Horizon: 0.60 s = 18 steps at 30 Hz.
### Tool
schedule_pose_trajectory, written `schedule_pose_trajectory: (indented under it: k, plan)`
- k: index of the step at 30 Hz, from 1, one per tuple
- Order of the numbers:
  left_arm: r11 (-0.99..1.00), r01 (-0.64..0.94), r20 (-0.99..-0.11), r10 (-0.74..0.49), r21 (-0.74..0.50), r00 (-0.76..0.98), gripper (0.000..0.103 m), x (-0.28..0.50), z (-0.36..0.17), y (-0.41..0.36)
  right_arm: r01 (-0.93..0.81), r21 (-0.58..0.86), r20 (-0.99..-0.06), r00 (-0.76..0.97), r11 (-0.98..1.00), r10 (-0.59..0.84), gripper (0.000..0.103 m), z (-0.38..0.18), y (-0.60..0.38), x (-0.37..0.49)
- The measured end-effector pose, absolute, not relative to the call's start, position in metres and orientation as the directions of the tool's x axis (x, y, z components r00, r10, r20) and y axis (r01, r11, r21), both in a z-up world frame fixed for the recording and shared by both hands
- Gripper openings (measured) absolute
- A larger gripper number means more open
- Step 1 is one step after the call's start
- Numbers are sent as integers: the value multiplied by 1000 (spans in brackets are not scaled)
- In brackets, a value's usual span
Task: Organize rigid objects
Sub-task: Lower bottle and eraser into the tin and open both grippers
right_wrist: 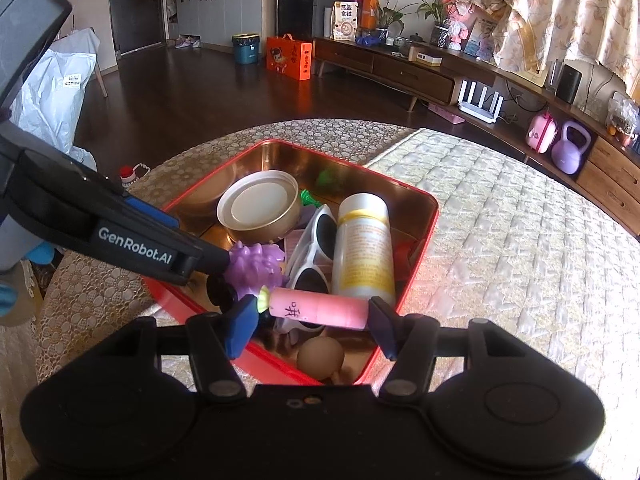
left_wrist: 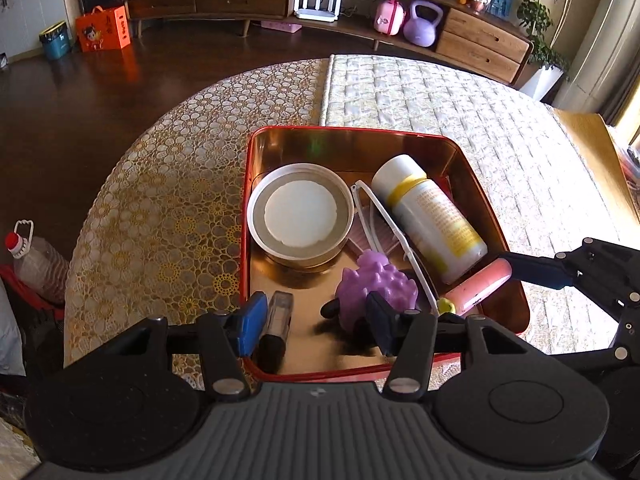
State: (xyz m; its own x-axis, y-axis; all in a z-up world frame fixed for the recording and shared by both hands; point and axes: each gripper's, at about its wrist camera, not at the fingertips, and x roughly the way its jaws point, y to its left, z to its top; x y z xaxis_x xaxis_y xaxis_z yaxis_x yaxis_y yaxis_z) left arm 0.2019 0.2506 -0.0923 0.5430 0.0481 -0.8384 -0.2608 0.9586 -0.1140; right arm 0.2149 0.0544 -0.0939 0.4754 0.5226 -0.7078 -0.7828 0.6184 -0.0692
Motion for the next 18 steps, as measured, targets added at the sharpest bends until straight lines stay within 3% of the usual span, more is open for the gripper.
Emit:
schedule_pose_trajectory:
  k: [18]
  plan:
    - [953,-281,-744,107,-111,659,74,169,-59,238,-783,-31,-661,482,621,575,73,-66,25,193]
